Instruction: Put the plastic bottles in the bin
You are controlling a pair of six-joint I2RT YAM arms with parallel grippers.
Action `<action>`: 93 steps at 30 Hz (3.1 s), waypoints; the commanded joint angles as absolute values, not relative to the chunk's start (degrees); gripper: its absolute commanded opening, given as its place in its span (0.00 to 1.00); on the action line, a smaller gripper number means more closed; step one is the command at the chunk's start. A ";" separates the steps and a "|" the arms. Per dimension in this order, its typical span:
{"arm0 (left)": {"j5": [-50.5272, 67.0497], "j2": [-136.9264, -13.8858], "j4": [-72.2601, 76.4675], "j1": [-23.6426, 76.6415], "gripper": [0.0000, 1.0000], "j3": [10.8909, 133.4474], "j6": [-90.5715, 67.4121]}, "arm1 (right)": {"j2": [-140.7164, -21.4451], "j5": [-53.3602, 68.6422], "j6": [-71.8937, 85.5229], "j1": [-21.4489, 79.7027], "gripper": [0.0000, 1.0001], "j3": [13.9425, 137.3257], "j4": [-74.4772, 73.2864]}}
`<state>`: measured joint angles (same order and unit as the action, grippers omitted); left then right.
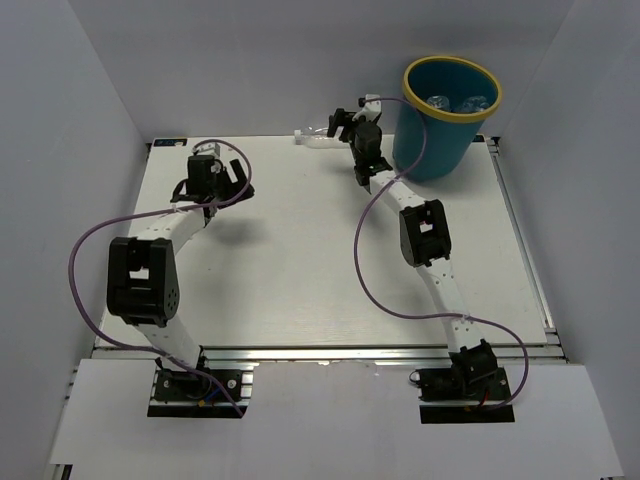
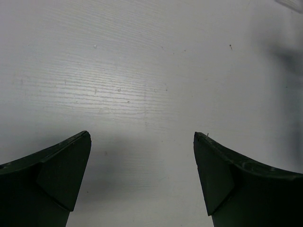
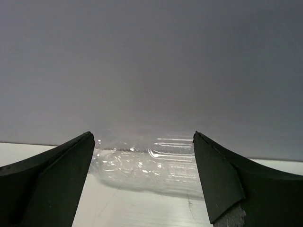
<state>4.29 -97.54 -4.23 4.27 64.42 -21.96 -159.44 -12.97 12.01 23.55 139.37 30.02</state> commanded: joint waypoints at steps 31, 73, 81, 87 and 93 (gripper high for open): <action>5.54 -108.89 -5.36 3.87 0.98 79.19 -24.61 | -163.05 9.57 14.09 30.49 0.89 134.68 40.96; 10.97 -103.92 -7.69 10.00 0.05 76.36 -11.70 | -90.28 17.14 21.44 32.17 0.89 53.10 45.71; 28.73 -76.92 10.37 24.95 0.08 51.34 -8.44 | -76.83 19.94 30.40 32.17 0.89 39.04 53.41; 30.24 -70.85 10.46 31.55 0.06 48.34 -7.91 | -77.16 20.56 35.59 32.17 0.89 36.75 56.33; 28.74 -72.33 9.67 35.15 0.06 49.39 -8.17 | -81.38 29.09 44.46 32.26 0.89 35.86 73.54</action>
<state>27.38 -72.62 8.67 33.50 48.71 -8.80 -79.77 24.71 38.68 32.16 36.12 60.86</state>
